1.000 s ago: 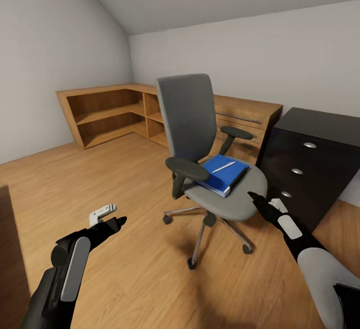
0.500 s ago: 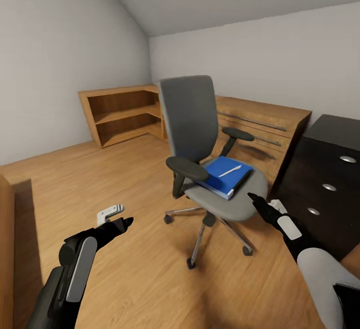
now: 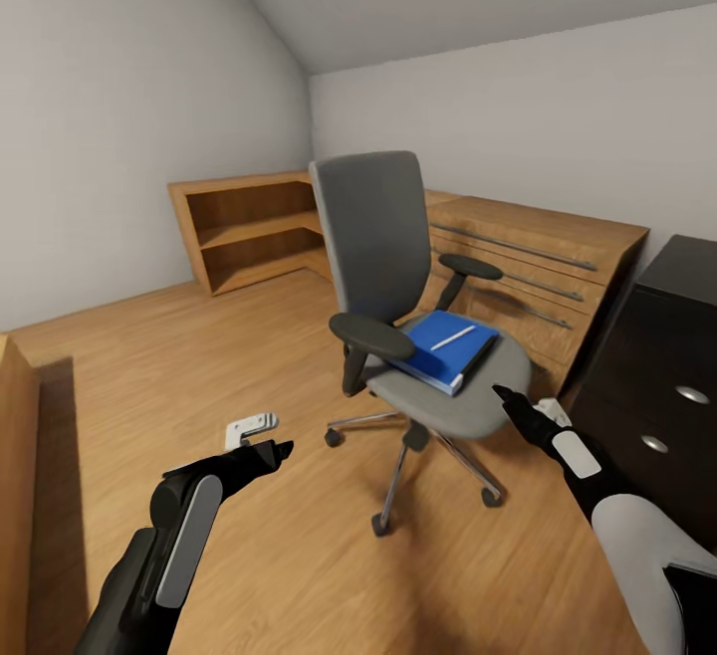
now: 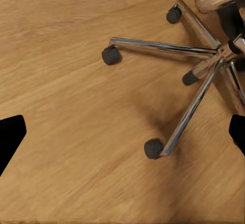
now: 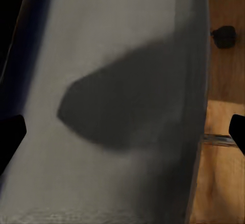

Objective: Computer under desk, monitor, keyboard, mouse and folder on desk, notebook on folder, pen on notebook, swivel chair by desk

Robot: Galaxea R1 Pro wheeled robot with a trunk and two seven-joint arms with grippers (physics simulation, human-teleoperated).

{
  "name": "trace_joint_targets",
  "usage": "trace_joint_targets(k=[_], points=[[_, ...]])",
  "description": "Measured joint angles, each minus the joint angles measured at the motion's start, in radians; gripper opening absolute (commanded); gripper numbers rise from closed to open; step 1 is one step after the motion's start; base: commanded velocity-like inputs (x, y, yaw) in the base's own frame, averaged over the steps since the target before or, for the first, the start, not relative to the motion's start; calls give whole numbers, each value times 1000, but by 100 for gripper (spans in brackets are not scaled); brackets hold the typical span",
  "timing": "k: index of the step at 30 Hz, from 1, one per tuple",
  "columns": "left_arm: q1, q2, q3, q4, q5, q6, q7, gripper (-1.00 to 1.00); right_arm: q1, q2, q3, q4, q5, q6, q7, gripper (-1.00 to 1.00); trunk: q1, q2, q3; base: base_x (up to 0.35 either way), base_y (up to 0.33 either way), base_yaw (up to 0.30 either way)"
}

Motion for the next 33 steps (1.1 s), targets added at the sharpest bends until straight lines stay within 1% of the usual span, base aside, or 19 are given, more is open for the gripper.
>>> trace_joint_targets(k=[7, 21, 24, 26, 28, 29, 30, 33], points=[[0, 0, 0, 0, 0, 0, 1, 100, 1, 0, 4, 9, 9, -1, -2, 100, 0, 0, 0, -293, 0, 0], [0, 0, -1, 0, 0, 0, 1, 100, 1, 0, 5, 10, 8, -1, -2, 100, 0, 0, 0, -330, 0, 0], [0, 0, -2, 1, 0, 1, 1, 100, 1, 1, 7, 10, 8, -1, -2, 100, 0, 0, 0, -83, 0, 0], [0, 0, -2, 1, 0, 1, 1, 100, 1, 6, 7, 11, 8, -1, -1, 100, 0, 0, 0, -40, 0, 0], [0, 0, -2, 1, 0, 1, 1, 100, 1, 16, 7, 10, 8, -1, 1, 100, 0, 0, 0, -25, 0, 0], [0, 0, -2, 1, 0, 1, 1, 100, 1, 23, 7, 10, 9, -1, 3, 100, 0, 0, 0, -14, 0, 0], [0, 0, -2, 1, 0, 2, 1, 100, 1, 38, 7, 9, 10, -1, 6, 100, 0, 0, 0, -12, 0, 0], [0, 0, -2, 1, 0, 2, 1, 100, 2, 61, 6, 9, 20, -1, 9, 100, 0, 0, 0, -6, 0, 0]])
